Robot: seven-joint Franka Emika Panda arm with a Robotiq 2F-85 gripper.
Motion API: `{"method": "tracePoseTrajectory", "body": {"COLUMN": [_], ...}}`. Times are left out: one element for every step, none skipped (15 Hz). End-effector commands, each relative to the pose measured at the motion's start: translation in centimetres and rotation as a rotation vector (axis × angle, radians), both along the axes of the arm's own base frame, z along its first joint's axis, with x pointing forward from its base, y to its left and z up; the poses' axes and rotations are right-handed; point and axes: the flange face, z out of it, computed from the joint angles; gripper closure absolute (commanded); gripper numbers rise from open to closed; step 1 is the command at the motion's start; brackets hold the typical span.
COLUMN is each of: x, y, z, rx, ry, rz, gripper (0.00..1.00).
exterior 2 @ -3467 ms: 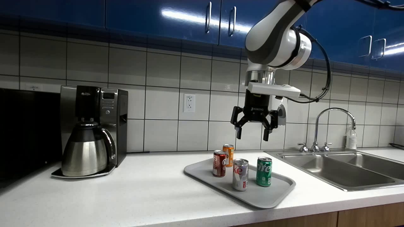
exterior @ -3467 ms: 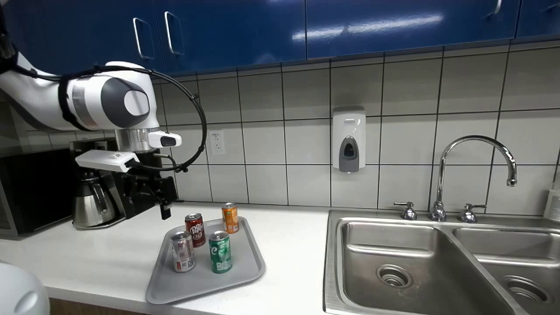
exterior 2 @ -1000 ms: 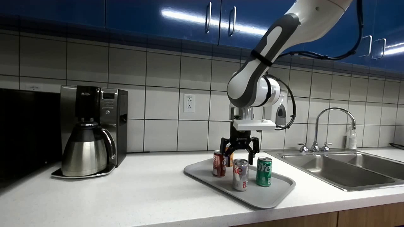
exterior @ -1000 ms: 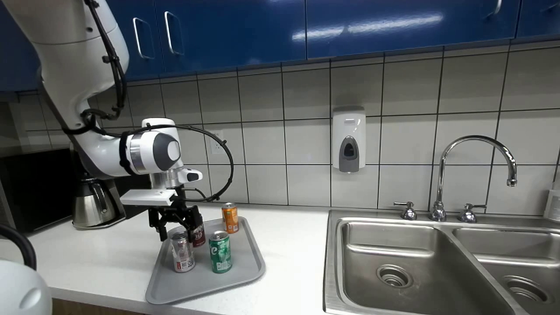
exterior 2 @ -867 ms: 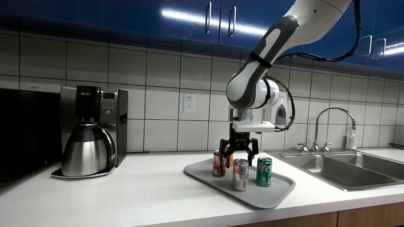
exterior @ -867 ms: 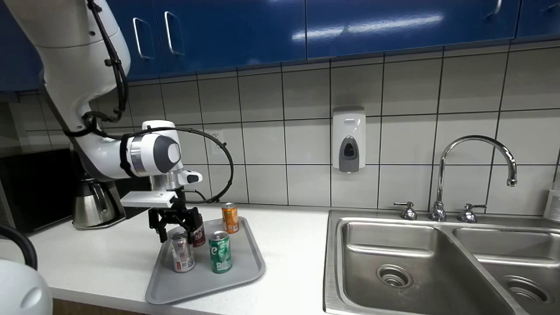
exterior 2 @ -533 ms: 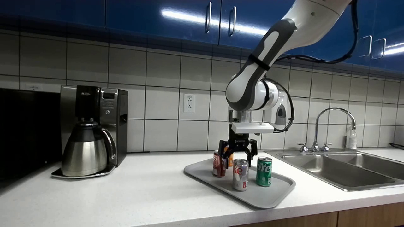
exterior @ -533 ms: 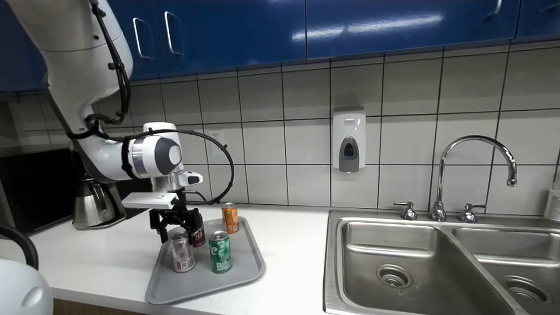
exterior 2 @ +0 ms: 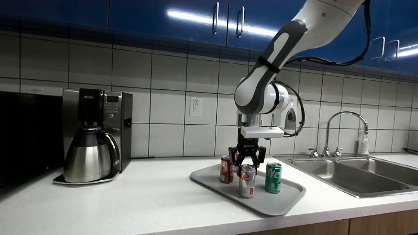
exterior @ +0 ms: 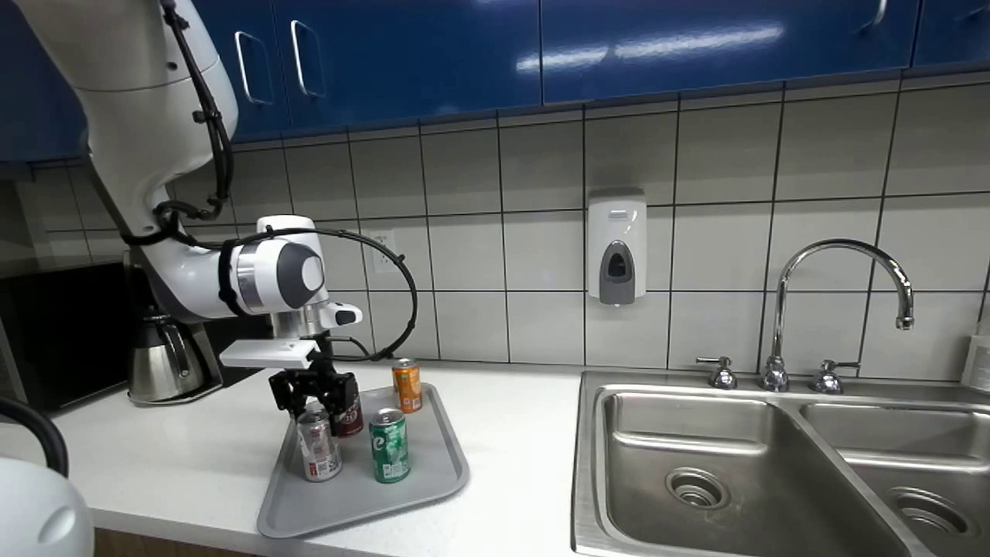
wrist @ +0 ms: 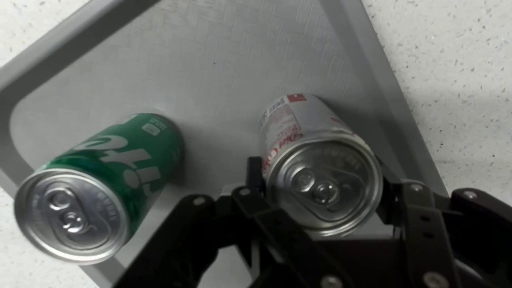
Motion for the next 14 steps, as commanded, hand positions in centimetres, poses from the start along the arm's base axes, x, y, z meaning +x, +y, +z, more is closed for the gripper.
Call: {"method": "tracePoseTrajectory", "body": {"x": [0.4, 0.4, 0.2, 0.1, 0.0, -0.2, -0.4, -0.6, -0.7, -0.9, -1.0, -1.0, -1.1, -1.2], "y": [-0.1, -0.1, 0.0, 0.2, 0.5, 0.8, 1.1, 1.6, 2.0, 2.7, 3.2, 3.8, 4.4, 5.1], "z": [0.3, 0.4, 0.6, 0.9, 1.4, 2.2, 2.7, 3.5, 4.2, 5.0, 5.6, 6.2, 6.8, 7.3], "rx": [-0.003, -0.003, 0.001, 0.002, 0.004, 0.019, 0.032, 0.043, 0.056, 0.067, 0.074, 0.079, 0.08, 0.08], "ry": [0.0, 0.001, 0.005, 0.005, 0.003, 0.005, 0.005, 0.0, -0.002, -0.011, -0.015, -0.02, -0.025, -0.031], "rz": [0.023, 0.023, 0.023, 0.026, 0.027, 0.03, 0.037, 0.048, 0.059, 0.074, 0.085, 0.095, 0.108, 0.122], "gripper": [0.62, 0.62, 0.62, 0.62, 0.62, 0.62, 0.62, 0.62, 0.62, 0.62, 0.62, 0.62, 0.62, 0.62]}}
